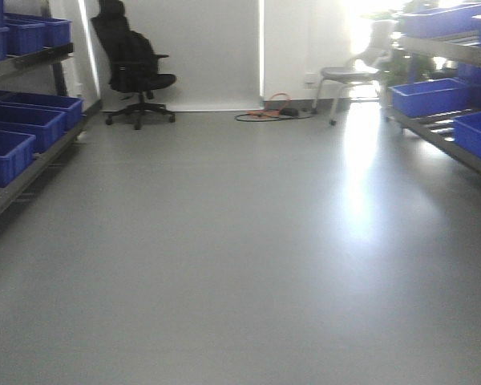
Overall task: Pick and sort blue part to right shelf
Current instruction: 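Drive the base to the blue bin shelf holding both parts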
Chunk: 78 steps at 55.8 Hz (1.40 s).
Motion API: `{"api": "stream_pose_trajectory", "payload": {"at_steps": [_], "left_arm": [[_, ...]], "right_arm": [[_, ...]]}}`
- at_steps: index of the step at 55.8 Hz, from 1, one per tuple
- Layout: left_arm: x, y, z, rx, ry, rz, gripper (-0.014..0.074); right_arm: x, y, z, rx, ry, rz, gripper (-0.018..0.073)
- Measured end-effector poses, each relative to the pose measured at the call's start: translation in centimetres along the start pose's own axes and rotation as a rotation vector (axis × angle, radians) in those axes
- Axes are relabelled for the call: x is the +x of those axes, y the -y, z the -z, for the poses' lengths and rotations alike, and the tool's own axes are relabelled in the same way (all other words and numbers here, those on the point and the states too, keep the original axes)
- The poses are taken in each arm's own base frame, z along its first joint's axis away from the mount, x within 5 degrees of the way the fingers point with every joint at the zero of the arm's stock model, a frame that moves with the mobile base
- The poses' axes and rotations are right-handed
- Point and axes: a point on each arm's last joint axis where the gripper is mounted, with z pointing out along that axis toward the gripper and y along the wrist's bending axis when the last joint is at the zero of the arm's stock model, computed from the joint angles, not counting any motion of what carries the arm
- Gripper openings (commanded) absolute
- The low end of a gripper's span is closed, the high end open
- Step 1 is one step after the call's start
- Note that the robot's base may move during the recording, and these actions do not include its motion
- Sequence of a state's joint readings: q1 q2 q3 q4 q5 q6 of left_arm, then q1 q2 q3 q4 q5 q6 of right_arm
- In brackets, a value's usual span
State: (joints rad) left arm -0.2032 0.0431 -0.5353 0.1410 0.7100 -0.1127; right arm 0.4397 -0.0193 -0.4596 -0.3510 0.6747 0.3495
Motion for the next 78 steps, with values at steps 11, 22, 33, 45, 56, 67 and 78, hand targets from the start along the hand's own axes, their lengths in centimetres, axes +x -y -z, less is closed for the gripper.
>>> {"api": "stream_pose_trajectory", "payload": {"at_steps": [11,22,33,45,56,67,78], "left_arm": [[0.00,0.00,0.00,0.000,0.000,0.000,0.0335],[0.00,0.00,0.00,0.000,0.000,0.000,0.0335],[0.00,0.00,0.00,0.000,0.000,0.000,0.0335],[0.00,0.00,0.00,0.000,0.000,0.000,0.0335],[0.00,0.00,0.00,0.000,0.000,0.000,0.0335],[0.00,0.00,0.00,0.000,0.000,0.000,0.0335],[0.00,0.00,0.00,0.000,0.000,0.000,0.0335]], "right_arm": [[0.00,0.00,0.00,0.000,0.000,0.000,0.0199],[0.00,0.00,0.00,0.000,0.000,0.000,0.0199],[0.00,0.00,0.00,0.000,0.000,0.000,0.0199],[0.00,0.00,0.00,0.000,0.000,0.000,0.0199],[0.00,0.01,0.00,0.001,0.000,0.002,0.0199],[0.00,0.01,0.00,0.001,0.000,0.002,0.0199],[0.00,0.01,0.00,0.001,0.000,0.002,0.0199]]}}
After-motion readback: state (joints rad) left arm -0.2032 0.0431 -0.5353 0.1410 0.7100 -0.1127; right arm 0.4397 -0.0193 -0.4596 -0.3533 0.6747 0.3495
